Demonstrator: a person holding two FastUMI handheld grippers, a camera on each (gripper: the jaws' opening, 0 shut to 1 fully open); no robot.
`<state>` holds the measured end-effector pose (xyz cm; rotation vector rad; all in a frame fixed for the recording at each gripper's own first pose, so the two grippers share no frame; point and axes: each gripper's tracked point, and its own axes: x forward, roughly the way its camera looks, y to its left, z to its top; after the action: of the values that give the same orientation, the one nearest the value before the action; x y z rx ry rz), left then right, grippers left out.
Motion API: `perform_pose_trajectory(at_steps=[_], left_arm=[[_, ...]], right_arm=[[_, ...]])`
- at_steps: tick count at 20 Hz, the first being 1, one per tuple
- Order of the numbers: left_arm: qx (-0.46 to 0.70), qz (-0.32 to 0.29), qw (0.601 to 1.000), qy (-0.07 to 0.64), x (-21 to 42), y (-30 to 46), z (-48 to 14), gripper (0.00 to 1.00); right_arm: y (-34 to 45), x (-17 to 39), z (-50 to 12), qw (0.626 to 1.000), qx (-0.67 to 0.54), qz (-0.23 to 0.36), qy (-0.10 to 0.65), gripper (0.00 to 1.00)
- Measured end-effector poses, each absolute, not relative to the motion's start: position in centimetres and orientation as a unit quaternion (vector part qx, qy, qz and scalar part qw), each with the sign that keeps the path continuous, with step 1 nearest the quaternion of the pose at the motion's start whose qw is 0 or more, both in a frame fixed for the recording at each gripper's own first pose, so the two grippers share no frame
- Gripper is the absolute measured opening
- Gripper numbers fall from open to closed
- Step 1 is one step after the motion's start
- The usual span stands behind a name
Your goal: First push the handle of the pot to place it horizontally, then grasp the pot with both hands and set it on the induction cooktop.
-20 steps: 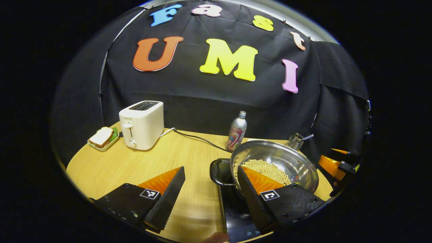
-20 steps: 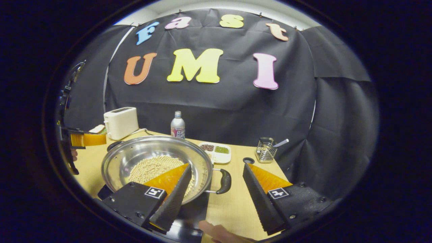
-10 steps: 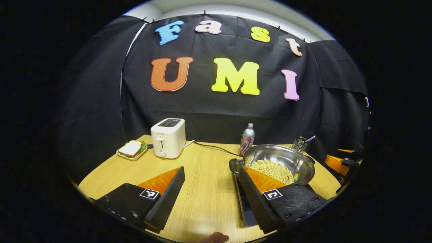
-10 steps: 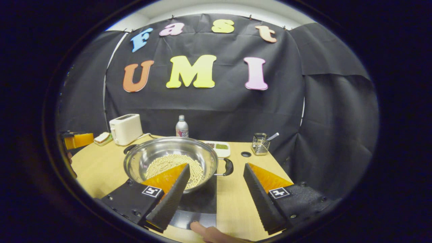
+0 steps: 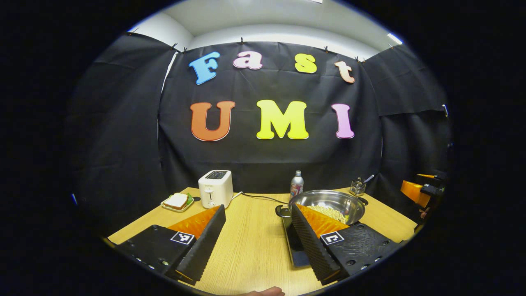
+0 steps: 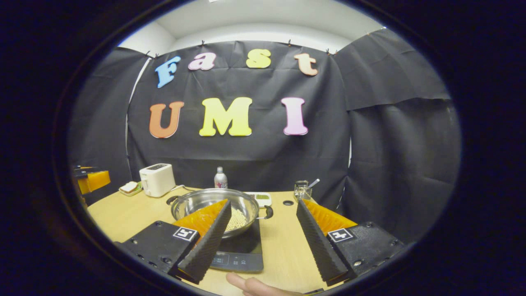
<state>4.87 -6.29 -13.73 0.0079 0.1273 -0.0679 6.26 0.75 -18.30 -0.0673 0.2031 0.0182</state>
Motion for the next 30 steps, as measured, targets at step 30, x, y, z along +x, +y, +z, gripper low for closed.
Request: perform_pose_trajectory(at_steps=[30], left_arm=[[-0.009,-0.065,0.996,-0.052,-8.7,-7.3,-0.9,0.95]], right_arm=[[-1.5,-8.8,-2.3,0.999,-0.022,-0.020,-0.018,1.00]])
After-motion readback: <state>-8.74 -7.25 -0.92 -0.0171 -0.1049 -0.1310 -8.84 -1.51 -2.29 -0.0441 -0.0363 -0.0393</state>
